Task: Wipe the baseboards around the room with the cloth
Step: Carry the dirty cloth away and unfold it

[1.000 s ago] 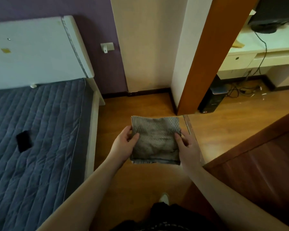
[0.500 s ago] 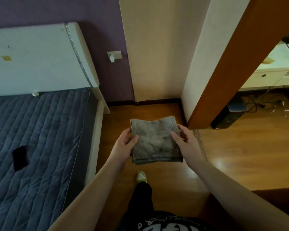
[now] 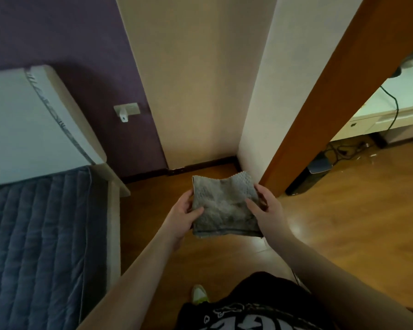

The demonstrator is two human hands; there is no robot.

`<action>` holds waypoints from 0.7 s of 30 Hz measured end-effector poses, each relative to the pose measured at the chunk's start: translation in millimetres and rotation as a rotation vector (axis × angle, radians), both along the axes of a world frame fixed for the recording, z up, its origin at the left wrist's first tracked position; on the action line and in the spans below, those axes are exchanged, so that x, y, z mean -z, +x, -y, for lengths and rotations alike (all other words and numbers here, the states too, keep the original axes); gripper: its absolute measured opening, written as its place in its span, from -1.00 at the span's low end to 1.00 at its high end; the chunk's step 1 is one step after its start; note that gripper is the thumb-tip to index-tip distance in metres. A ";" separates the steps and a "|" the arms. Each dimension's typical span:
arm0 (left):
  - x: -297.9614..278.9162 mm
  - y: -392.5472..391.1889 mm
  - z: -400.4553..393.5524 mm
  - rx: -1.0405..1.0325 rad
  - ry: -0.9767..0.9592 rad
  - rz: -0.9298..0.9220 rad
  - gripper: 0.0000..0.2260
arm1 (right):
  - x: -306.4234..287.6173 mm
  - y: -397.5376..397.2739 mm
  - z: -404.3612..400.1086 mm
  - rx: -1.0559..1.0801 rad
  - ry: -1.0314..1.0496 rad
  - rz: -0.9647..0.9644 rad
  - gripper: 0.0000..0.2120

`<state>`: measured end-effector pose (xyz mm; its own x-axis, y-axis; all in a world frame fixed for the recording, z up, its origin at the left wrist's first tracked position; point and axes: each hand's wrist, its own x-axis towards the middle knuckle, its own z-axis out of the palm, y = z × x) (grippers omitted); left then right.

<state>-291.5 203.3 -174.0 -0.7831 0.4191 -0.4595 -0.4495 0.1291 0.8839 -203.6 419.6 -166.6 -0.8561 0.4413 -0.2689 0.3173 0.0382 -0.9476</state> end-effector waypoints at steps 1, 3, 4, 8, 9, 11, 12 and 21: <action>2.6 -9.6 -9.6 -0.001 -0.001 0.006 -0.41 | 0.7 -8.1 -7.6 0.012 0.012 0.001 -0.66; 7.7 -28.6 -28.5 -0.007 -0.012 0.012 -0.40 | 1.8 -26.4 -25.2 0.048 0.008 0.003 -0.68; 9.9 -38.0 -38.2 -0.005 -0.024 0.010 -0.38 | 2.1 -35.7 -34.2 0.061 -0.011 -0.002 -0.70; 20.3 -84.8 -77.6 0.045 -0.103 -0.022 -0.36 | 10.8 -78.3 -74.5 0.056 -0.090 0.017 -0.70; 24.7 -99.3 -89.0 0.054 -0.129 -0.037 -0.36 | 15.3 -91.8 -87.0 0.049 -0.115 0.023 -0.71; 32.5 -126.1 -110.9 0.047 -0.164 -0.044 -0.36 | 24.9 -119.0 -111.7 0.026 -0.158 0.028 -0.74; 36.1 -138.5 -122.5 0.032 -0.178 -0.019 -0.36 | 29.9 -133.3 -125.1 0.012 -0.172 0.035 -0.75; 63.8 -245.3 -198.5 0.072 -0.163 0.091 -0.18 | 62.0 -254.4 -213.9 -0.094 -0.185 0.173 -0.65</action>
